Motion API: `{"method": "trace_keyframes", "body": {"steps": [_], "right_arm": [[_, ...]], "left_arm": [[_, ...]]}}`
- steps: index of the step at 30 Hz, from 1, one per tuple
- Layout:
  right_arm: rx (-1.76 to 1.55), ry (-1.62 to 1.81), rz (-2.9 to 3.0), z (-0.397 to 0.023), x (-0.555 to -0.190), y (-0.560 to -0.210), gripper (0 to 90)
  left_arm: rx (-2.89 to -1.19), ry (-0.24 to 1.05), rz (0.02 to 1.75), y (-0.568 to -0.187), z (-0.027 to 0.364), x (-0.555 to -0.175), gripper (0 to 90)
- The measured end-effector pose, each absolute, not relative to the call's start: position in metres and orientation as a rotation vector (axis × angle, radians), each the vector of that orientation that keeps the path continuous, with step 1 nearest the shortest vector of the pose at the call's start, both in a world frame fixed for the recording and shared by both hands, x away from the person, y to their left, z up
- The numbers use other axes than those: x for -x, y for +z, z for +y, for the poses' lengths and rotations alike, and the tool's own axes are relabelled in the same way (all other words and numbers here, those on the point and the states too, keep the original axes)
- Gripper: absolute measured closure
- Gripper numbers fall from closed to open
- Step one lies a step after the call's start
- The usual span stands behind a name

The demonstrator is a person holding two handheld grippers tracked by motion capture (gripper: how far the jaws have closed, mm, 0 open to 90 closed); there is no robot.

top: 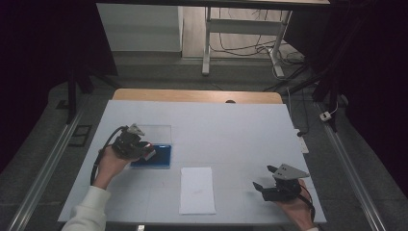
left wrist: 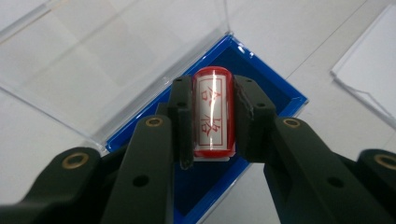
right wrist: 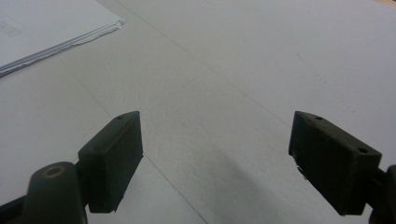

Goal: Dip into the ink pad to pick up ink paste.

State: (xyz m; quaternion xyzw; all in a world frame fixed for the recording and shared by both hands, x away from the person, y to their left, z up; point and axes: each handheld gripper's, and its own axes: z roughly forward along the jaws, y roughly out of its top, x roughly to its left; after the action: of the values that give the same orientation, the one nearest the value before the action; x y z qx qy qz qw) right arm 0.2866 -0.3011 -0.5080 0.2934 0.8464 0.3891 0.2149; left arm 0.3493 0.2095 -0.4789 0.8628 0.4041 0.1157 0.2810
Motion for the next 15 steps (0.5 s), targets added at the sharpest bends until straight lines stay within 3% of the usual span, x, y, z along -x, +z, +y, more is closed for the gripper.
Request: {"method": "trace_keyframes", "body": {"steps": [15], "right_arm": [[-0.816,1.072,2.348,-0.3014,-0.2864,-0.5082,17.1]], "left_arm": [[-2.340,0.321,1.107,-0.4849,0.2082,-0.3512,70.3]]}}
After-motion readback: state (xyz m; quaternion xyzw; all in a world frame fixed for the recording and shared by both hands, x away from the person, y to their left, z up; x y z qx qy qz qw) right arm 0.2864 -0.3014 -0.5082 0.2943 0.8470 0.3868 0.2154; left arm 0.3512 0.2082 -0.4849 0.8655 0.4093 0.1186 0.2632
